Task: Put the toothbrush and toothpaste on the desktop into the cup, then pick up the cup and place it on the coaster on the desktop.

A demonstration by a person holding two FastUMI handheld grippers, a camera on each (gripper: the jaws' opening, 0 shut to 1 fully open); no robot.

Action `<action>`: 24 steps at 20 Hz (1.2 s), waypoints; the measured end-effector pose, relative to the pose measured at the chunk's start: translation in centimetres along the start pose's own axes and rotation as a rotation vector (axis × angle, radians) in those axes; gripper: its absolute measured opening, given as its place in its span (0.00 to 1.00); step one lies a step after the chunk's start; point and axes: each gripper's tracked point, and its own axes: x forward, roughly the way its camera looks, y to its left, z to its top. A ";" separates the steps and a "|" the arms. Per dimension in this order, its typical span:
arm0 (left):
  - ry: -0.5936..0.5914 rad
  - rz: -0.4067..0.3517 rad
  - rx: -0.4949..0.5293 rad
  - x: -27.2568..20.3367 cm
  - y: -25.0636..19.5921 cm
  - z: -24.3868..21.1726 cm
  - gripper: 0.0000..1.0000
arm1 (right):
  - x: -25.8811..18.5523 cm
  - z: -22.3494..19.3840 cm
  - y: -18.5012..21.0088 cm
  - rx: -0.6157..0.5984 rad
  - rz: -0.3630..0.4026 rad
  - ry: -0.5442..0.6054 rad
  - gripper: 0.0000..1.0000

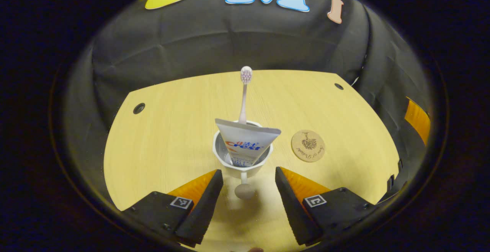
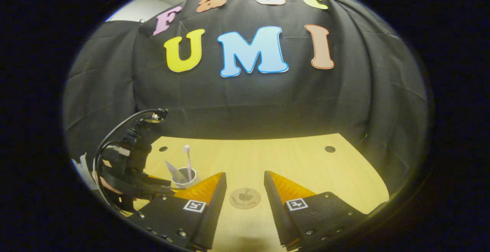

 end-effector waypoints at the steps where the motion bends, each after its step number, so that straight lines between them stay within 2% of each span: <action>1: 0.025 -0.001 -0.001 0.7 0.0 -0.2 0.91 | 0.0 -0.4 -0.1 0.005 -0.003 0.009 0.61; 6: 0.129 -0.006 0.036 2.3 -0.1 -1.4 0.91 | -0.1 -1.8 -1.0 0.017 -0.016 0.053 0.61; 10: 0.173 0.018 0.053 3.8 0.4 -2.0 0.91 | 0.1 -2.5 -1.8 0.038 -0.023 0.071 0.60; 11: 0.181 0.025 0.052 4.1 0.6 -2.1 0.90 | 0.1 -2.6 -2.0 0.045 -0.024 0.075 0.60; 12: 0.191 0.034 0.047 4.4 0.8 -2.4 0.84 | 0.2 -2.8 -2.3 0.049 -0.027 0.081 0.61; 13: 0.202 0.038 0.041 4.5 1.0 -2.5 0.87 | 0.2 -3.0 -2.5 0.053 -0.030 0.086 0.61; 15: 0.224 0.042 0.018 4.9 1.3 -3.1 0.71 | 0.1 -3.5 -3.0 0.059 -0.038 0.097 0.61; 17: 0.241 0.046 0.001 5.2 1.4 -3.7 0.64 | 0.1 -3.9 -3.6 0.063 -0.047 0.105 0.61; 18: 0.247 0.041 -0.013 5.4 1.2 -3.9 0.64 | 0.0 -4.0 -3.8 0.067 -0.051 0.110 0.61; 19: 0.255 0.041 -0.020 5.5 1.1 -4.1 0.43 | -0.1 -4.1 -4.0 0.071 -0.055 0.114 0.61; 20: 0.264 0.039 -0.017 5.5 1.1 -4.3 0.45 | -0.1 -4.3 -4.2 0.077 -0.059 0.116 0.61; 21: 0.266 0.040 -0.012 5.7 1.1 -4.4 0.36 | -0.2 -4.4 -4.5 0.081 -0.064 0.117 0.61; 24: 0.262 0.049 -0.001 5.7 1.3 -4.3 0.38 | -0.4 -4.7 -5.1 0.088 -0.080 0.122 0.61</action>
